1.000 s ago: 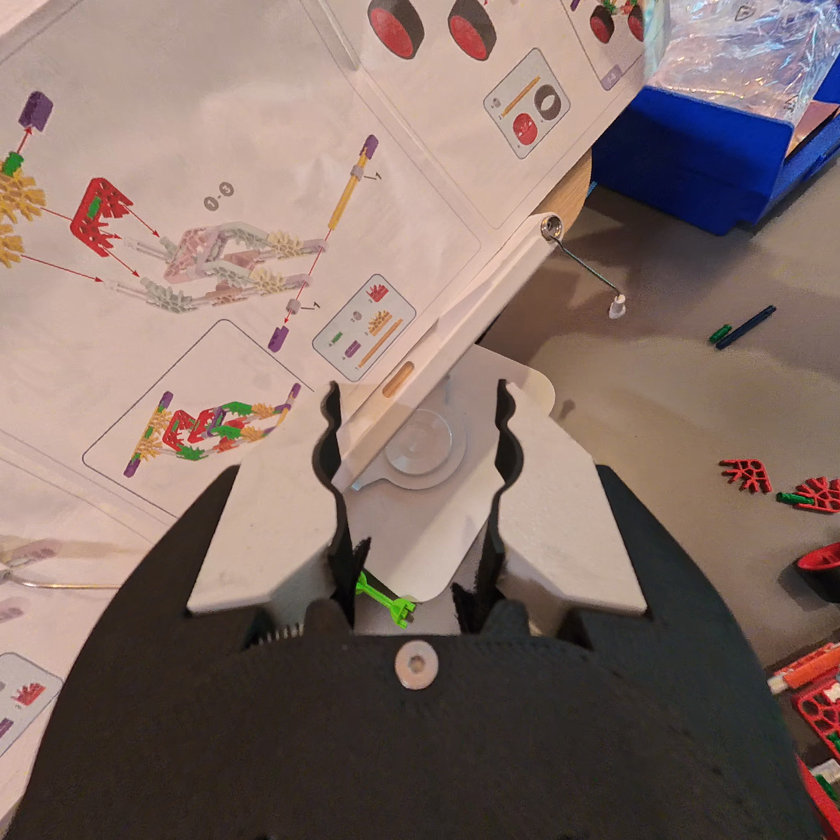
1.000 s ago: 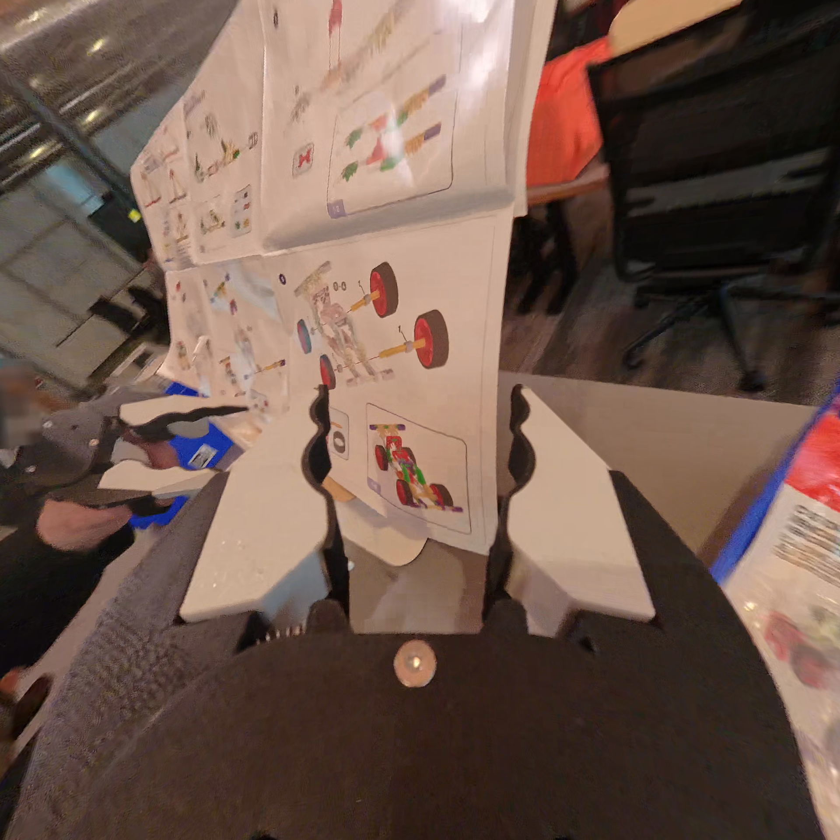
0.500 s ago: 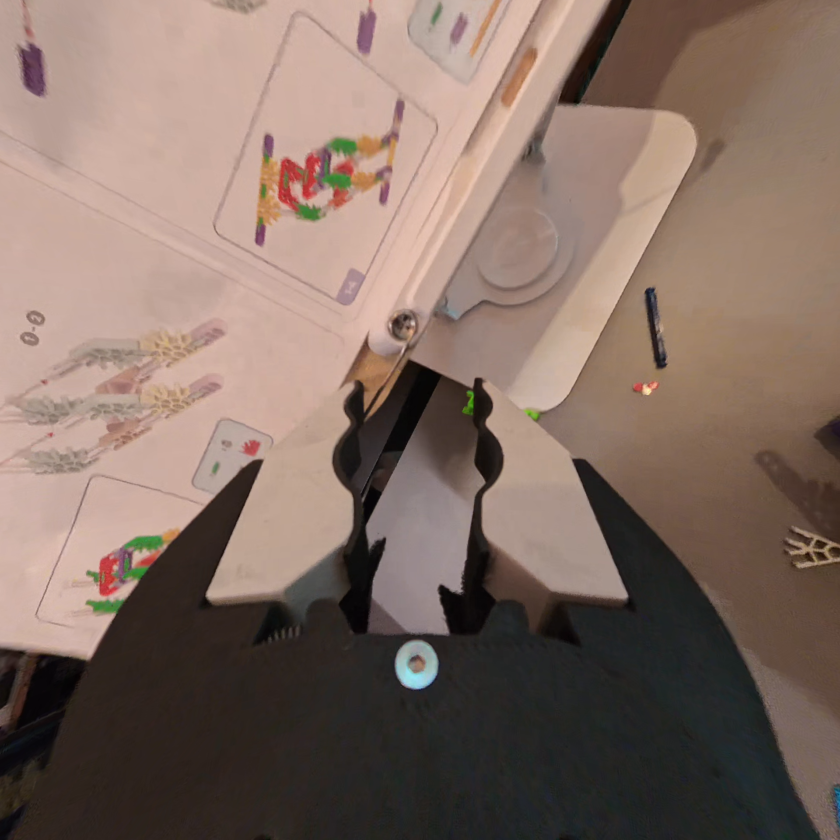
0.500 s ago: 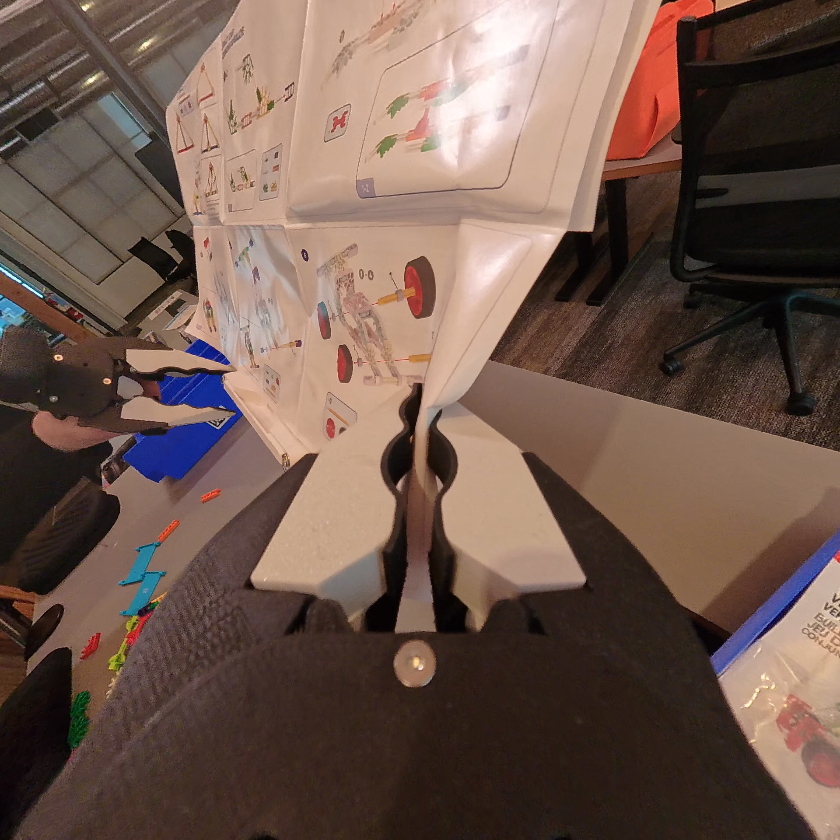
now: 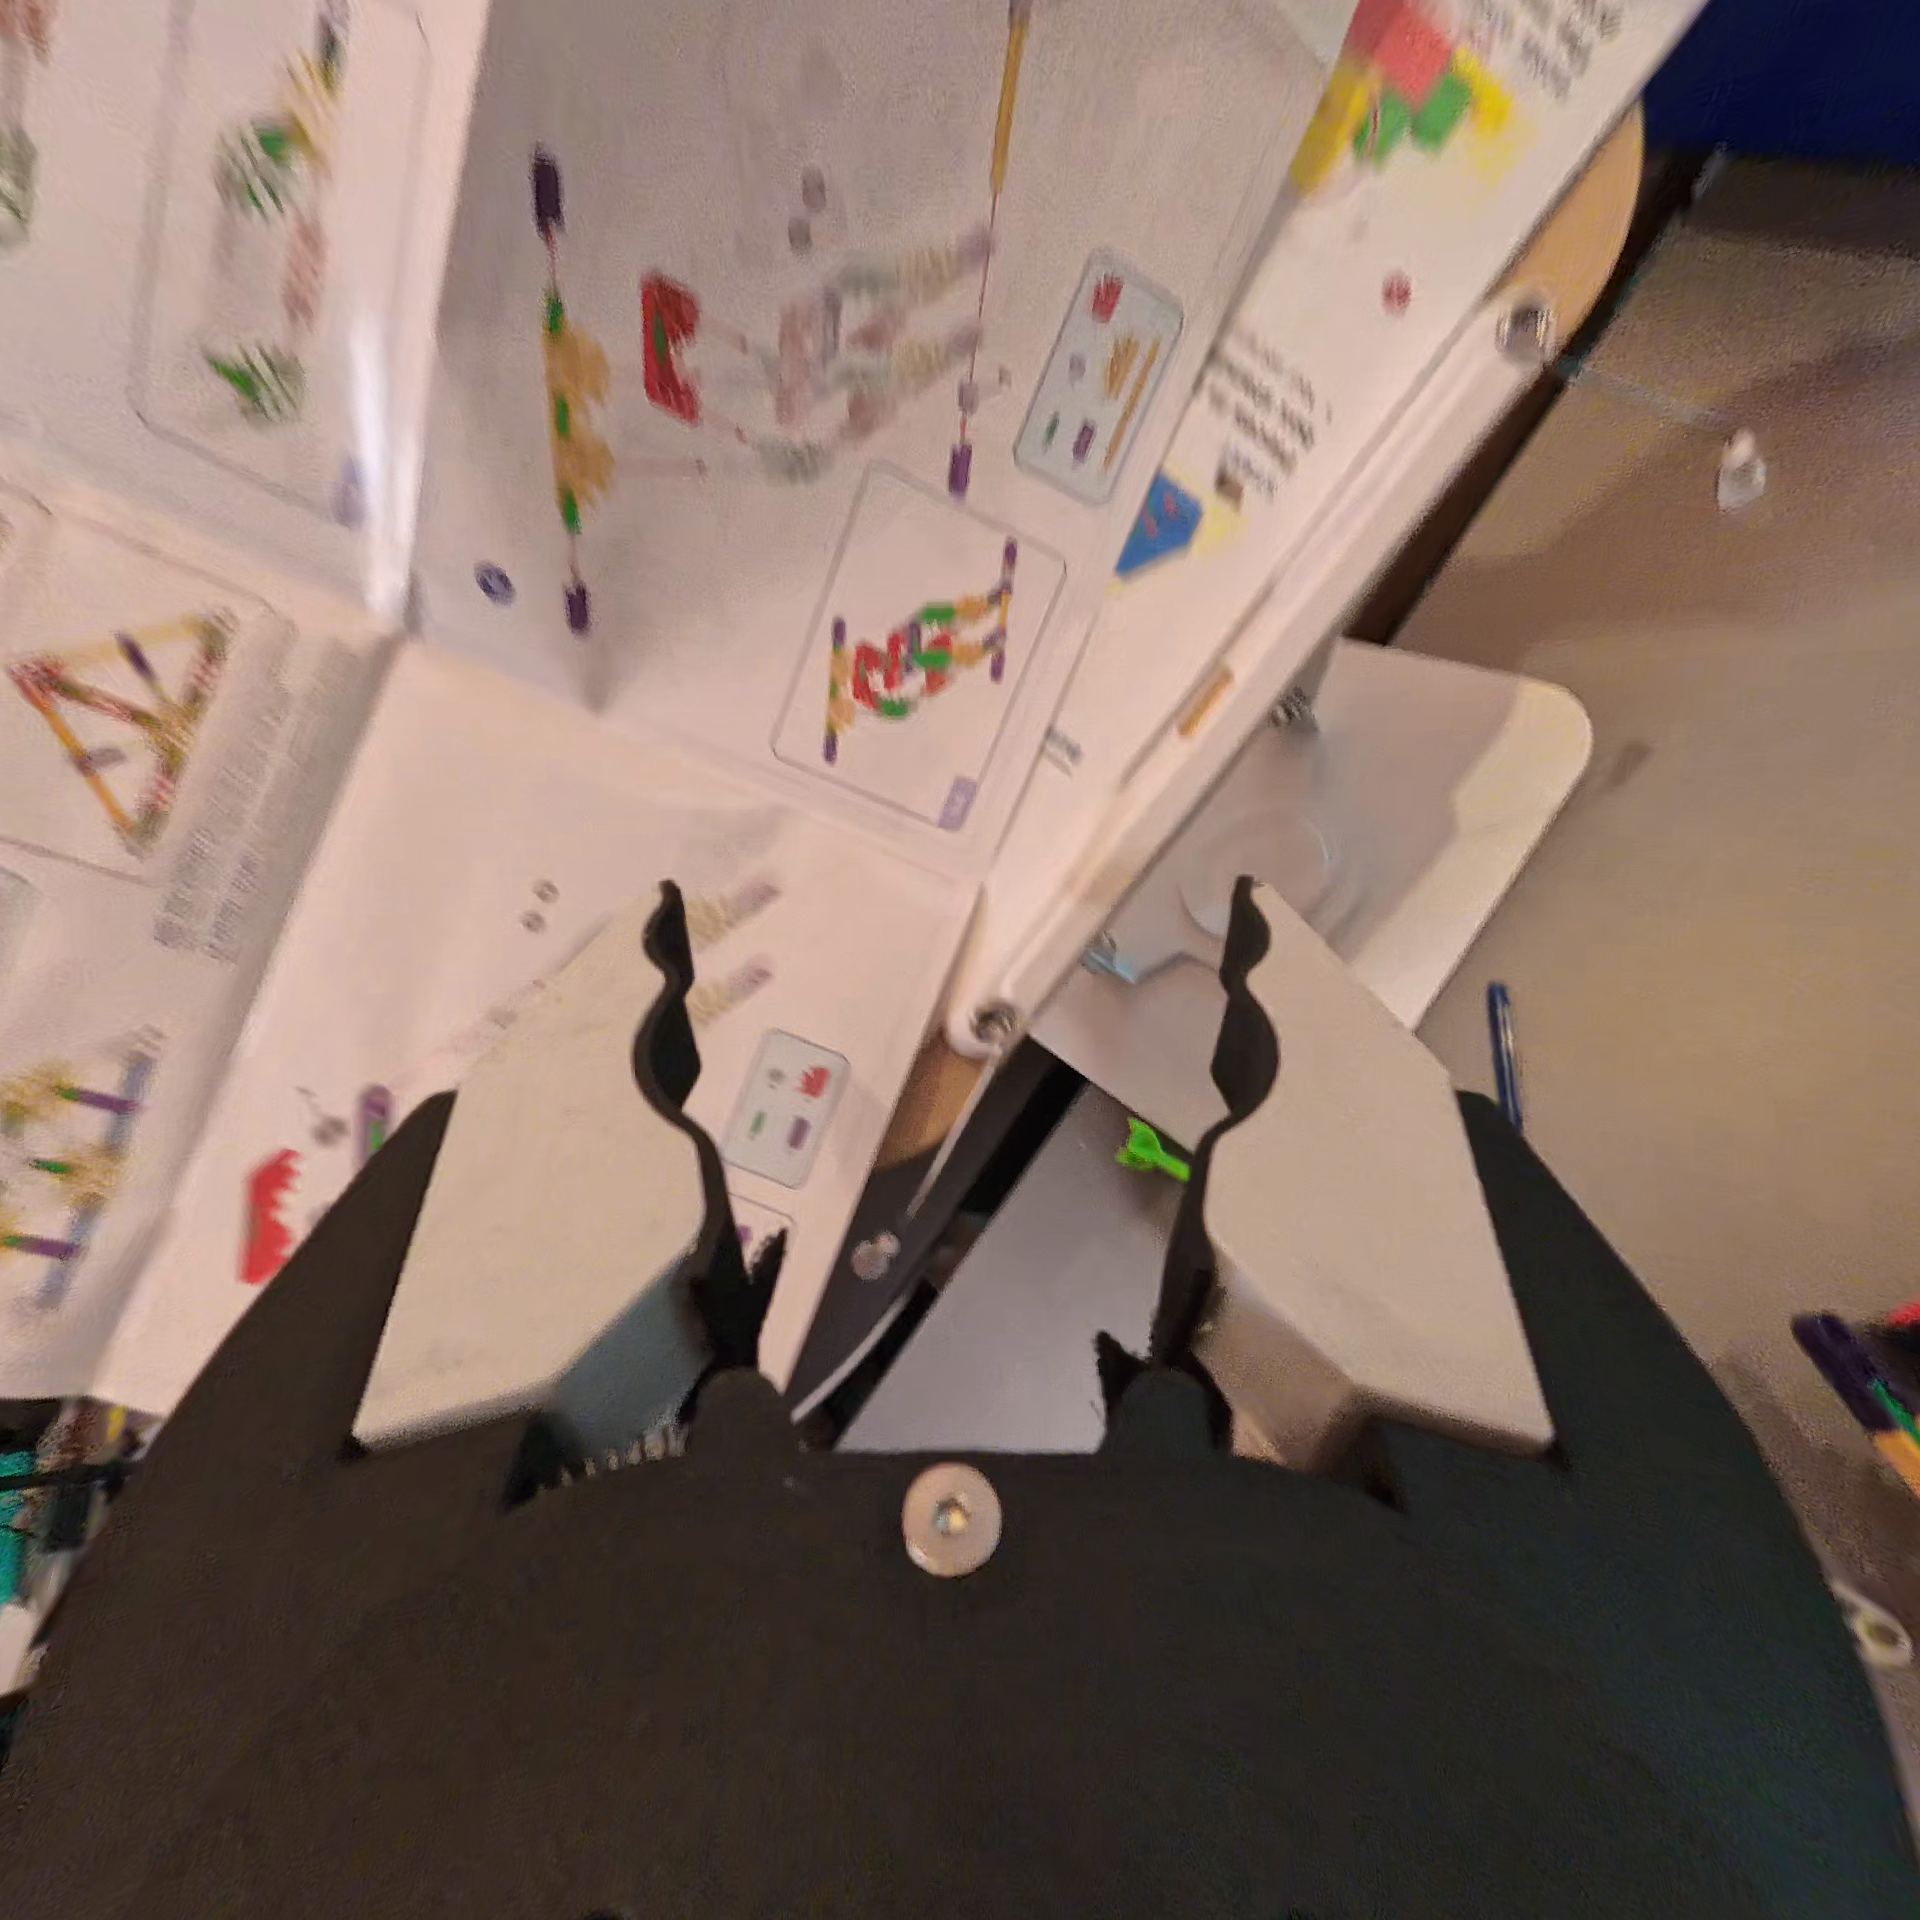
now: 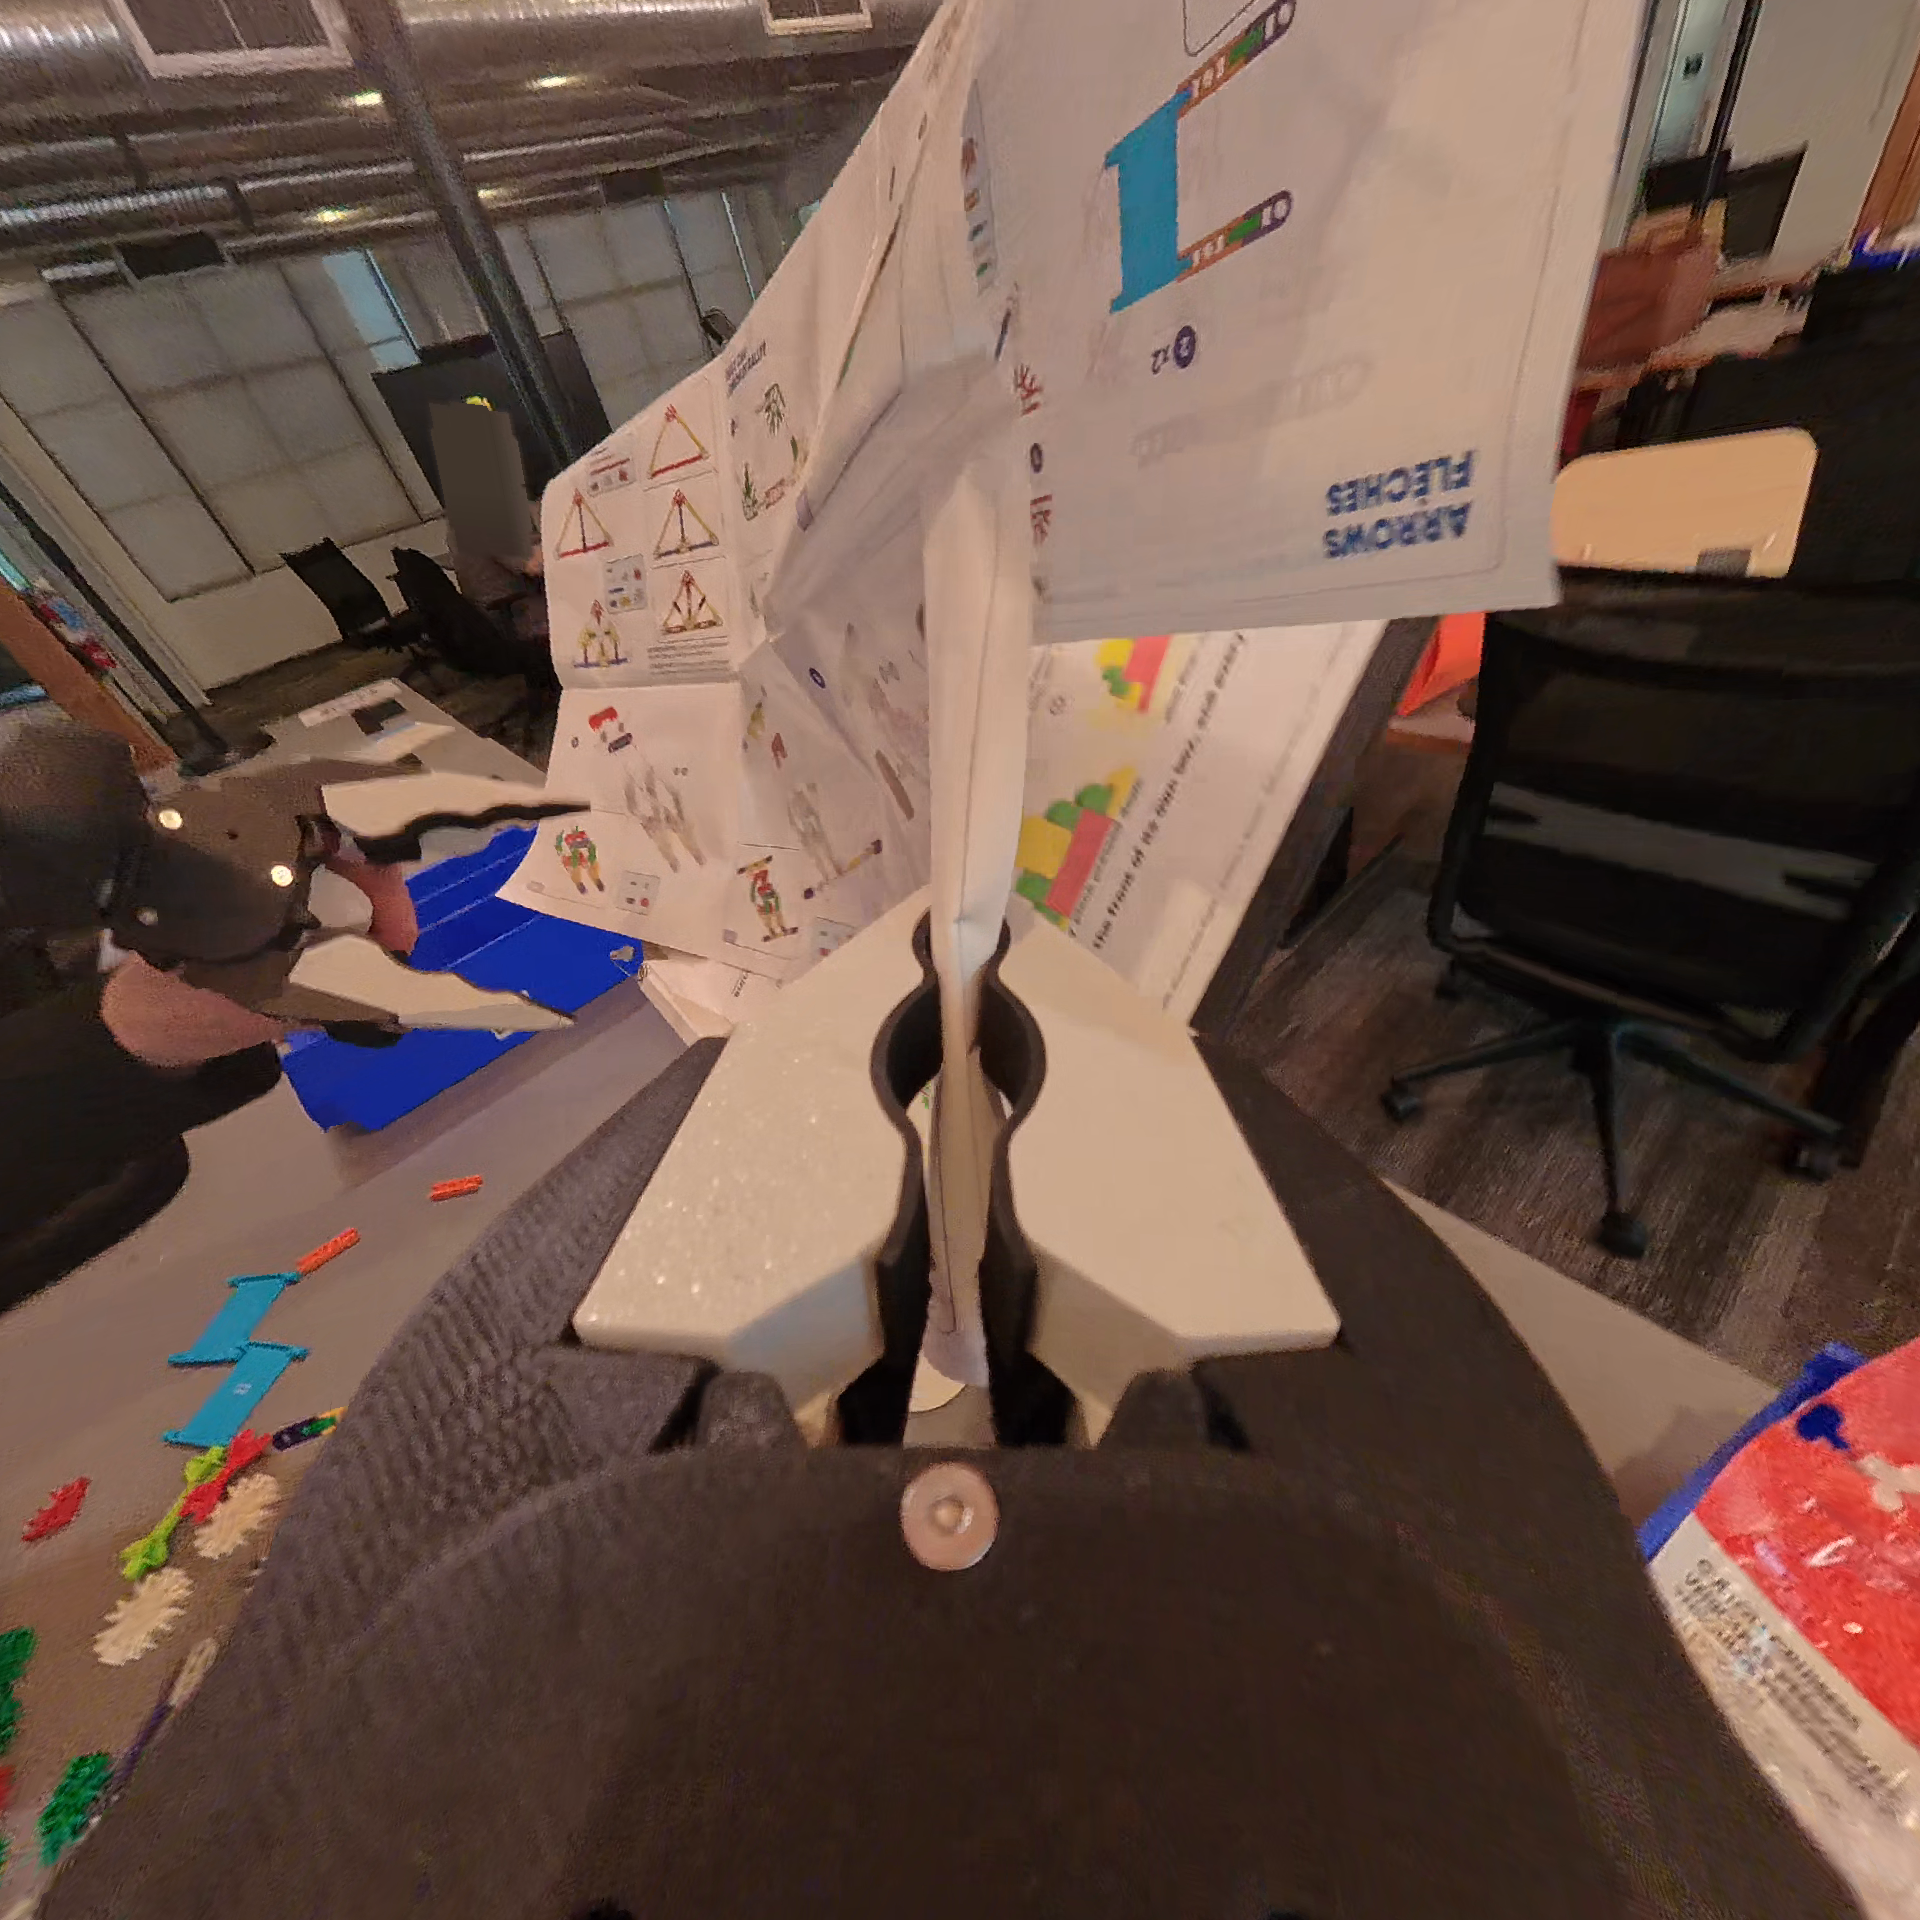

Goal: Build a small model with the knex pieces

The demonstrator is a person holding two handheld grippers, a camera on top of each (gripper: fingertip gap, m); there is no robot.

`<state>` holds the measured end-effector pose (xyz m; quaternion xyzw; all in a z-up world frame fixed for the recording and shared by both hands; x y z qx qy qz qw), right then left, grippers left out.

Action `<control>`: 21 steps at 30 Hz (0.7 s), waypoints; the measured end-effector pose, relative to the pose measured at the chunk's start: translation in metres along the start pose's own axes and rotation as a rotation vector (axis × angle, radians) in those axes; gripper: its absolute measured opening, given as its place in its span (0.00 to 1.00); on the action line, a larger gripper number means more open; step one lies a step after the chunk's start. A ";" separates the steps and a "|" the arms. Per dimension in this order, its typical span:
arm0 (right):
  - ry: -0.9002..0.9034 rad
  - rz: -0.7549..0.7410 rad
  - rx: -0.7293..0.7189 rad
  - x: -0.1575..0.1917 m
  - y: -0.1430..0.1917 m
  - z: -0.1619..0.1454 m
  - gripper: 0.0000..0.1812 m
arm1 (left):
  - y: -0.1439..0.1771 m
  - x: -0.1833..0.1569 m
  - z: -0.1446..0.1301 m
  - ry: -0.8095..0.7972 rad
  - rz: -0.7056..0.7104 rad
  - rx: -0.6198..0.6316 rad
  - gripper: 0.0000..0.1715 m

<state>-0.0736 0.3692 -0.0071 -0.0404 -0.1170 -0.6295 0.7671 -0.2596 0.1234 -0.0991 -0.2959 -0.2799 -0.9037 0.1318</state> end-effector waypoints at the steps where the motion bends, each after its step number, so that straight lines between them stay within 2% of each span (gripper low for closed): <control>1: 0.051 -0.004 0.001 0.012 0.001 0.008 0.00 | 0.005 0.006 0.016 0.003 0.029 -0.041 0.59; 3: 0.142 -0.019 0.025 0.033 0.004 0.016 0.00 | 0.020 0.027 0.051 0.022 0.063 -0.154 0.59; 5: 0.253 -0.047 0.042 0.052 0.008 0.017 0.00 | 0.037 0.066 0.083 0.012 0.121 -0.216 0.61; 7: 0.352 -0.058 0.037 0.069 0.013 0.014 0.00 | 0.055 0.105 0.118 -0.064 0.169 -0.292 0.62; 9: 0.430 -0.036 0.020 0.084 0.016 0.006 0.00 | 0.063 0.140 0.143 -0.144 0.190 -0.298 0.66; 11: 0.482 -0.029 0.018 0.094 0.019 -0.007 0.00 | 0.056 0.163 0.156 -0.175 0.115 -0.272 0.70; 13: 0.496 -0.005 0.003 0.101 0.024 -0.016 0.00 | 0.041 0.158 0.150 -0.163 -0.132 -0.156 0.62; 14: 0.517 0.000 -0.005 0.104 0.027 -0.020 0.00 | 0.033 0.158 0.146 -0.158 -0.188 -0.099 0.56; 17: 0.557 0.003 -0.002 0.110 0.035 -0.028 0.00 | 0.021 0.132 0.131 -0.152 -0.447 0.019 0.26; 18: 0.558 0.002 0.006 0.110 0.038 -0.031 0.00 | 0.021 0.123 0.125 -0.166 -0.501 0.053 0.09; 19: 0.559 -0.006 0.014 0.111 0.040 -0.034 0.00 | 0.023 0.115 0.123 -0.208 -0.507 0.046 0.00; 21: 0.569 0.004 0.004 0.121 0.048 -0.038 0.00 | 0.033 0.106 0.123 -0.265 -0.451 0.006 0.00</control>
Point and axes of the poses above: each gripper's, where its closed fingertips meet, y back along the fingers, z out of its top, x = y × z across the jaws, the point moved 4 cm from there along y, back along the fingers, and after that the axes turned 6 degrees about z, right-handed, at the moved point
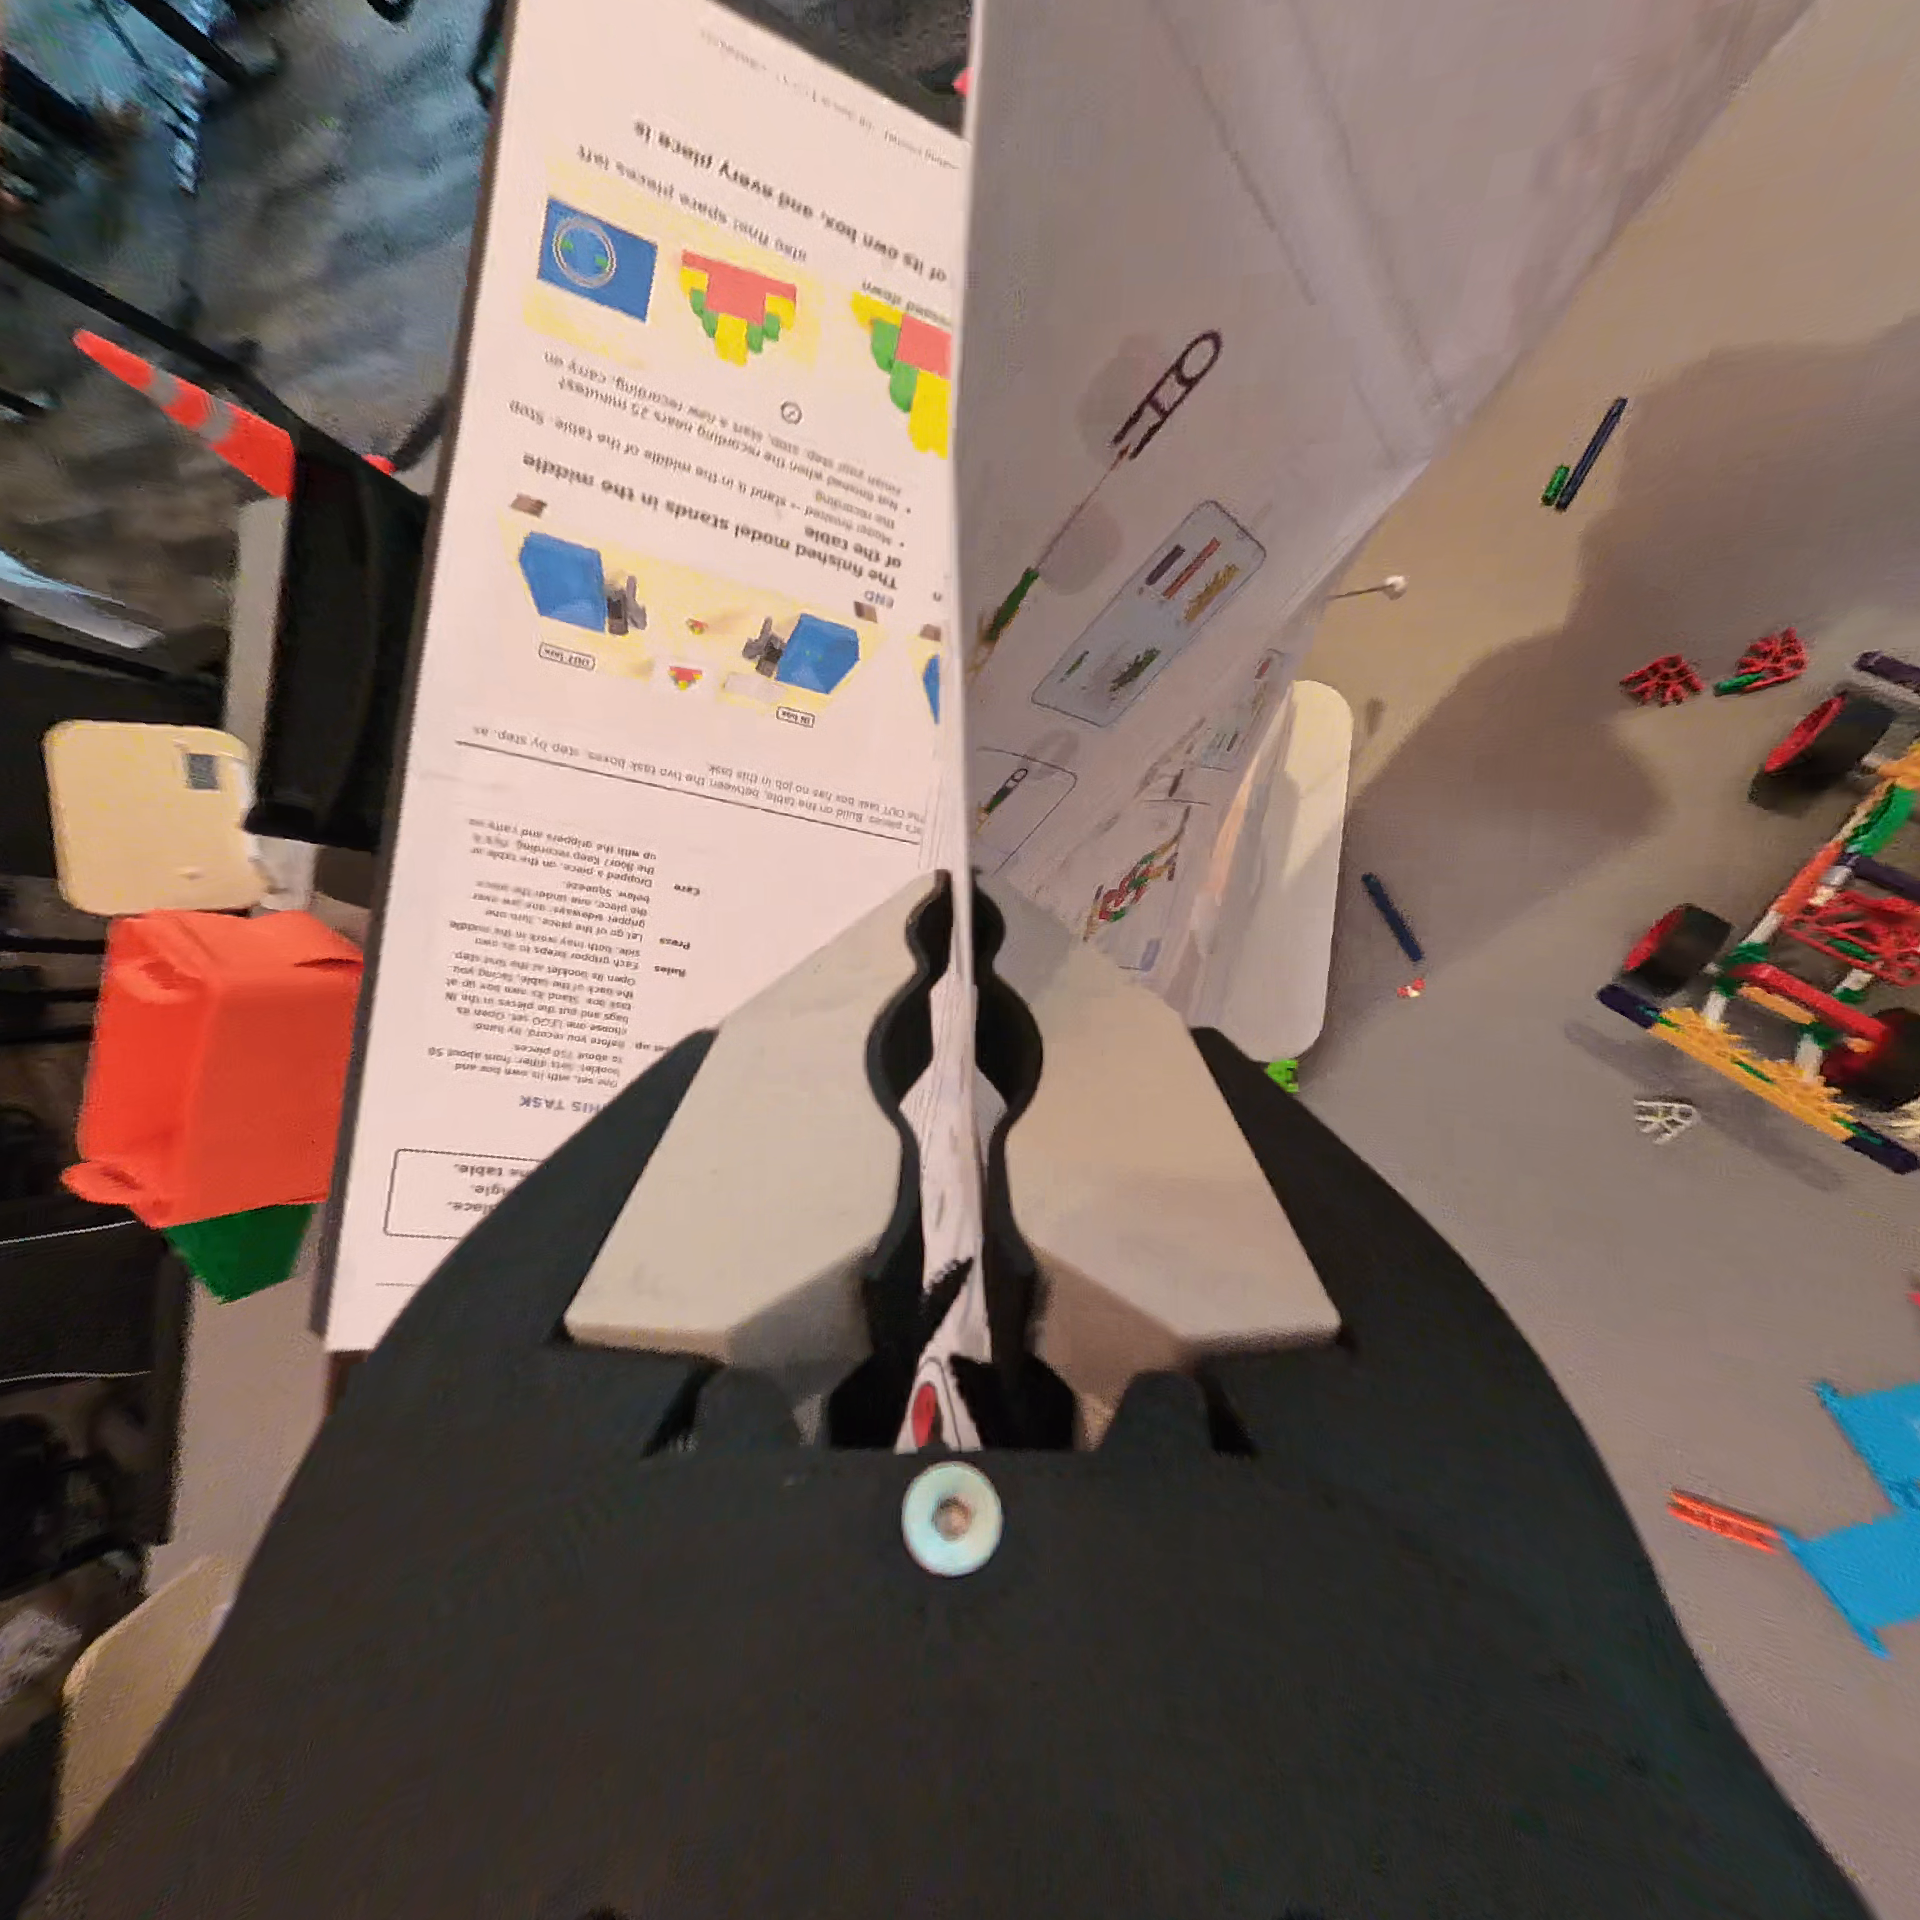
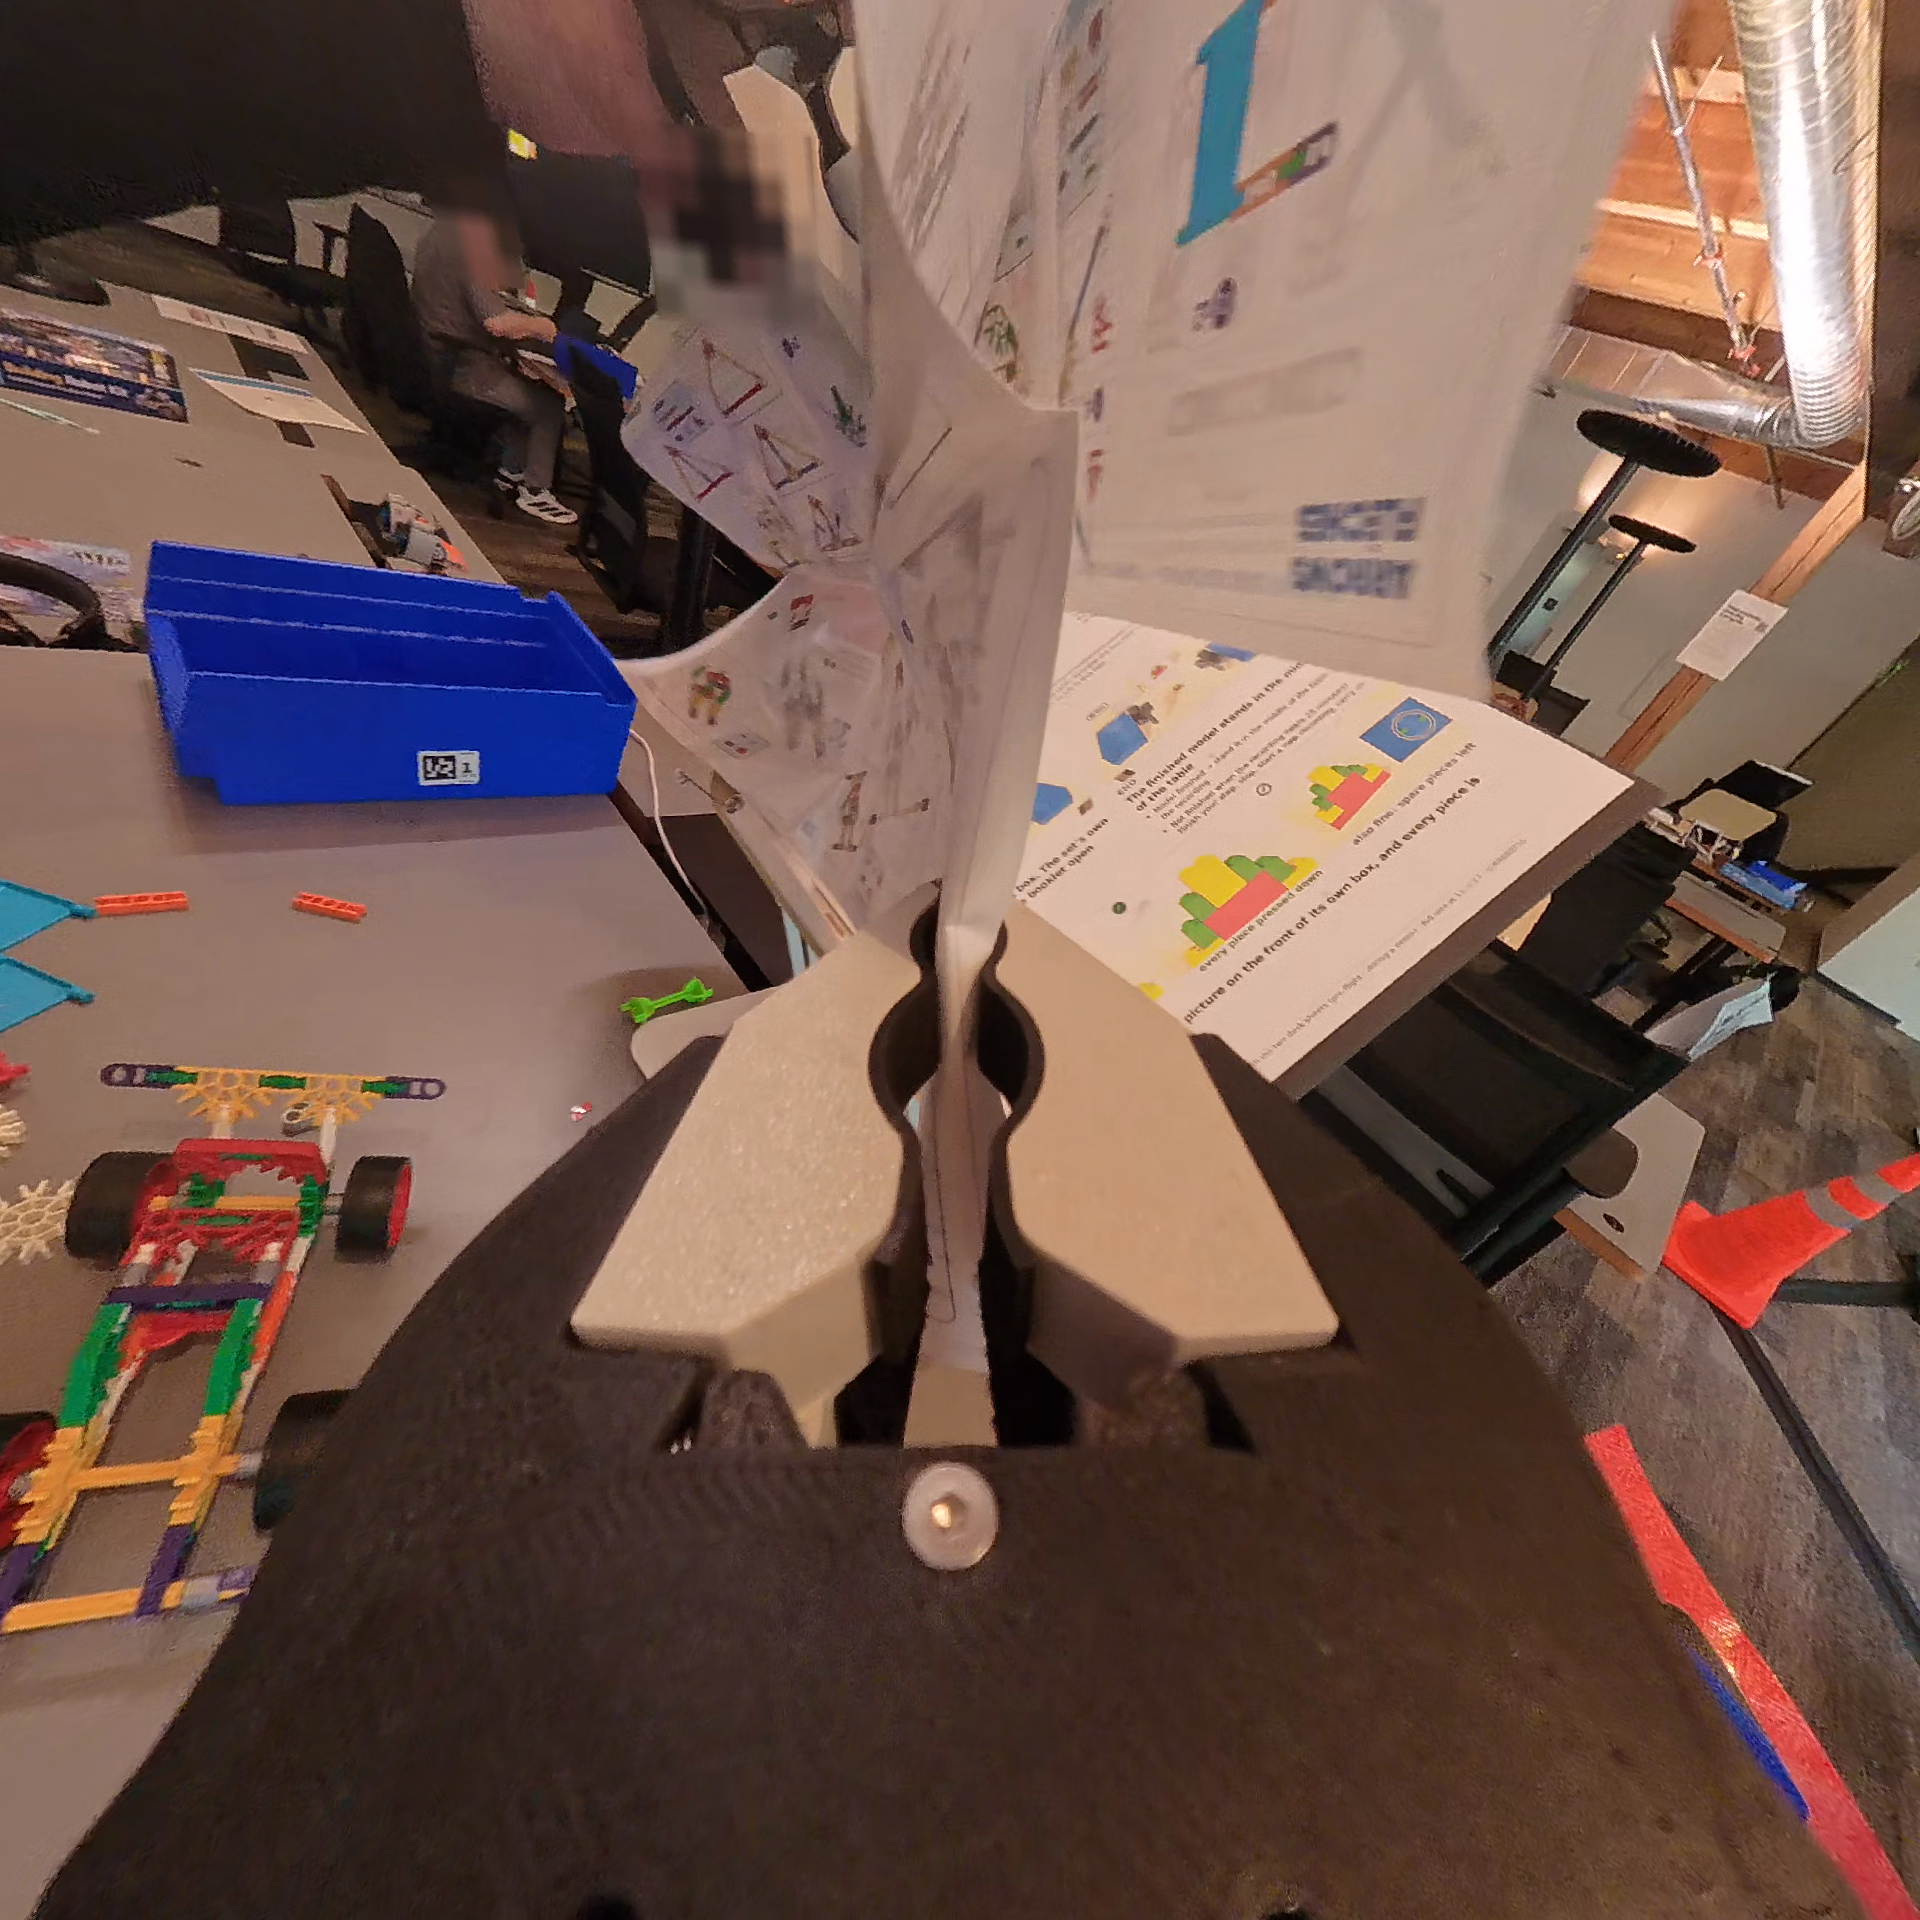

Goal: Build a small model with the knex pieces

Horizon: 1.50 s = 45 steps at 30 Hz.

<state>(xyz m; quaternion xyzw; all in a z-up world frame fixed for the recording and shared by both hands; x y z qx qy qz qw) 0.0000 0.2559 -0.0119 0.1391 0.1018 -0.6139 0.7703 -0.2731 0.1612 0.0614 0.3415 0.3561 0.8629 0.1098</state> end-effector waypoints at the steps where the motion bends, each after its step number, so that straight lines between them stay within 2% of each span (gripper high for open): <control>1: 0.010 0.009 -0.011 0.008 0.004 0.003 0.00 | 0.007 -0.005 0.003 -0.045 0.059 -0.015 0.00; 3: 0.038 0.072 -0.044 0.034 0.012 0.013 0.01 | 0.031 -0.015 0.011 -0.166 0.219 -0.081 0.00; 5: 0.043 0.146 -0.077 0.058 0.024 0.022 0.07 | 0.062 -0.025 0.017 -0.295 0.413 -0.136 0.00; 7: -0.028 0.204 -0.127 0.068 0.046 0.026 0.13 | 0.086 -0.040 0.017 -0.386 0.543 -0.139 0.00; 10: -0.210 0.207 -0.202 0.052 0.086 0.022 0.18 | 0.112 -0.071 0.015 -0.567 0.710 -0.169 0.00; 12: -0.292 0.197 -0.252 0.036 0.101 0.024 0.27 | 0.122 -0.092 0.012 -0.675 0.788 -0.193 0.00; 14: -0.392 0.264 -0.274 0.026 0.099 0.035 0.41 | 0.127 -0.112 0.010 -0.758 0.813 -0.183 0.00; 17: -0.505 0.414 -0.292 0.022 0.078 0.057 0.47 | 0.131 -0.137 0.014 -0.869 0.832 -0.175 0.00; 19: -0.541 0.532 -0.235 0.031 0.053 0.072 0.52 | 0.127 -0.155 0.017 -0.924 0.802 -0.177 0.00; 20: -0.534 0.591 -0.182 0.040 0.037 0.080 0.55 | 0.124 -0.164 0.018 -0.965 0.784 -0.169 0.00; 23: -0.474 0.714 -0.053 0.081 -0.011 0.100 0.55 | 0.114 -0.186 0.018 -1.041 0.743 -0.151 0.00; 26: -0.519 0.789 0.095 0.126 -0.056 0.093 0.59 | 0.105 -0.204 0.018 -1.072 0.756 -0.152 0.00; 29: -0.685 0.848 0.135 0.157 -0.089 0.064 0.59 | 0.098 -0.225 0.009 -1.055 0.750 -0.167 0.00; 31: -0.820 0.937 0.098 0.175 -0.099 0.048 0.56 | 0.099 -0.233 -0.001 -1.044 0.774 -0.174 0.00; 33: -0.925 1.017 0.043 0.189 -0.104 0.037 0.47 | 0.099 -0.237 -0.011 -1.013 0.775 -0.176 0.00; 35: -0.968 1.077 -0.010 0.199 -0.107 0.032 0.31 | 0.099 -0.241 -0.018 -1.019 0.772 -0.176 0.00; 37: -0.987 1.118 -0.112 0.200 -0.104 0.038 0.02 | 0.099 -0.243 -0.025 -1.001 0.765 -0.163 0.00; 39: -0.966 1.118 -0.162 0.198 -0.102 0.046 0.00 | 0.095 -0.241 -0.037 -0.990 0.752 -0.140 0.00; 41: -0.899 1.083 -0.159 0.197 -0.103 0.058 0.00 | 0.092 -0.235 -0.049 -0.959 0.762 -0.135 0.07; 44: -0.862 0.981 -0.176 0.179 -0.110 0.080 0.00 | 0.090 -0.207 -0.074 -0.827 0.786 -0.011 0.33; 45: -0.836 0.957 -0.179 0.174 -0.112 0.088 0.00 | 0.098 -0.200 -0.077 -0.751 0.805 -0.028 0.37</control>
Point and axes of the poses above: each gripper's, where its closed fingertips meet, y back along the fingers, z out of its top, x = y × z across the jaws, the point moved 4 cm from there along y, back along the fingers, and after that the axes turned 6 degrees about z, right-handed, at the moved point
